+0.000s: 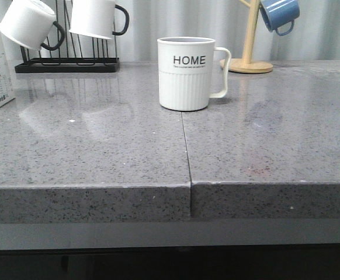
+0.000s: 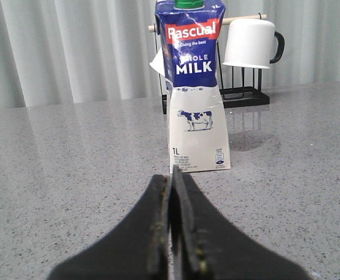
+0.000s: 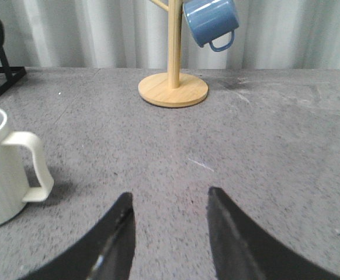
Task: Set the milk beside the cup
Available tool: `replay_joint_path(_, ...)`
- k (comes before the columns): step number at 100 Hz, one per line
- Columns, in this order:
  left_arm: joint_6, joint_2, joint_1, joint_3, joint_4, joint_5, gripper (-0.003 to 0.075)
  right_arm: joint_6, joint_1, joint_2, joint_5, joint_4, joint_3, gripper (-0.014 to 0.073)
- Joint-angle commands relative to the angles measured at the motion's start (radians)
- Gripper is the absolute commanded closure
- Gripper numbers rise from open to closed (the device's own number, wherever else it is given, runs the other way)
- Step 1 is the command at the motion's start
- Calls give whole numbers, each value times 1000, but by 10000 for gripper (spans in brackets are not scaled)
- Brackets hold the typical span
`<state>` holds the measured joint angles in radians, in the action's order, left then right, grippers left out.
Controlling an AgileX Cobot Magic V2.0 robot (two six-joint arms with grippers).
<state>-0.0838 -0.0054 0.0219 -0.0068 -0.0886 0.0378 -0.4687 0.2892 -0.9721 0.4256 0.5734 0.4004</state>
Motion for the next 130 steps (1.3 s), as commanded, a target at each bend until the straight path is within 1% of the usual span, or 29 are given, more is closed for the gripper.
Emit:
replay_joint_path(1, -10, -31, -1, 49, 6, -81, 741, 42, -57, 105, -61, -91, 3, 278)
replay_joint_path(11, -10, -31, -1, 49, 6, -81, 741, 125, -132, 207, -204, -179, -8, 309)
replay_joint_path(18, -10, -31, -1, 49, 6, -81, 741, 203, -187, 277, -269, -250, -17, 331)
replay_joint_path(23, -10, -31, -1, 49, 6, -81, 741, 272, -226, 327, -311, -319, -21, 340)
replay_joint_path(35, -10, -31, -1, 49, 6, -81, 741, 508, -315, 451, -426, -508, -20, 340)
replay_joint_path(37, -10, -31, -1, 49, 6, -81, 741, 532, -327, 472, -443, -538, -20, 340)
replay_joint_path(40, -10, -31, -1, 49, 6, -81, 741, 584, -341, 499, -469, -573, -20, 340)
replay_joint_path(45, -10, -31, -1, 49, 6, -81, 741, 632, -358, 543, -509, -602, -20, 340)
replay_joint_path(63, -10, -31, -1, 49, 6, -81, 741, 638, -359, 674, -654, -613, -20, 340)
replay_joint_path(73, -10, -31, -1, 49, 6, -81, 741, 633, -350, 728, -694, -614, -22, 349)
replay_joint_path(78, -10, -31, -1, 49, 6, -81, 741, 622, -344, 749, -696, -615, -29, 386)
replay_joint_path(97, -10, -31, -1, 49, 6, -81, 741, 618, -310, 794, -621, -615, -97, 657)
replay_joint_path(104, -10, -31, -1, 49, 6, -81, 741, 618, -298, 799, -612, -622, -104, 722)
replay_joint_path(118, -10, -31, -1, 49, 6, -81, 741, 618, -291, 799, -615, -654, -107, 714)
replay_joint_path(130, -10, -31, -1, 49, 6, -81, 741, 618, -291, 799, -570, -653, -125, 714)
